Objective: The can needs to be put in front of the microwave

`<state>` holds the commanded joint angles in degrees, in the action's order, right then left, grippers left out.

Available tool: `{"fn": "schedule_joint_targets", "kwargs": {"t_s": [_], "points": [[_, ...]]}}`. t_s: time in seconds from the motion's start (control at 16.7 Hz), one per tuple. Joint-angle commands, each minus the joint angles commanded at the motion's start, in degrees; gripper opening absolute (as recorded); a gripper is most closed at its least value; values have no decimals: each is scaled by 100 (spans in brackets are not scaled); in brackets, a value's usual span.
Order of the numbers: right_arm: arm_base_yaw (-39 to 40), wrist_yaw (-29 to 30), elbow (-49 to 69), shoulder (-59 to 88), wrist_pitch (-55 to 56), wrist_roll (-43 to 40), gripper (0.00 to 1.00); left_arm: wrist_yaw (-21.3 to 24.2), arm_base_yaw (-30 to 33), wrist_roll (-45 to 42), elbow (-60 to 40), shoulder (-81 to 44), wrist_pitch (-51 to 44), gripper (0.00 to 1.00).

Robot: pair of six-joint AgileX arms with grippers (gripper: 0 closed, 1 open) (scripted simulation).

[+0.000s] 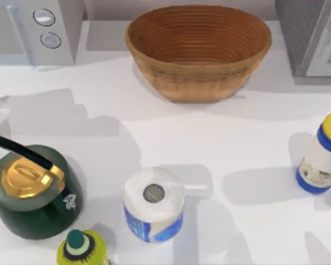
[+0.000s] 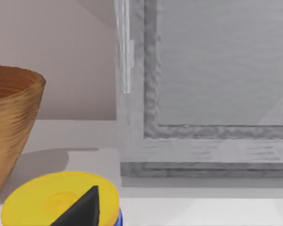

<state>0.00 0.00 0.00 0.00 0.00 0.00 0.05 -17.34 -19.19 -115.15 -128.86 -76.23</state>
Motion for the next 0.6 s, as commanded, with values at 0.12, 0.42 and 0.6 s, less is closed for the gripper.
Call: {"fn": "schedule_joint_targets", "kwargs": {"t_s": [0.12, 0.42, 0.6], "points": [[0, 0, 0, 0, 0, 0, 100, 11, -8, 3, 103, 3, 108, 0], [0, 0, 0, 0, 0, 0, 100, 13, -10, 3, 127, 3, 132, 8], [0, 0, 0, 0, 0, 0, 100, 13, -10, 3, 127, 3, 132, 30]]}}
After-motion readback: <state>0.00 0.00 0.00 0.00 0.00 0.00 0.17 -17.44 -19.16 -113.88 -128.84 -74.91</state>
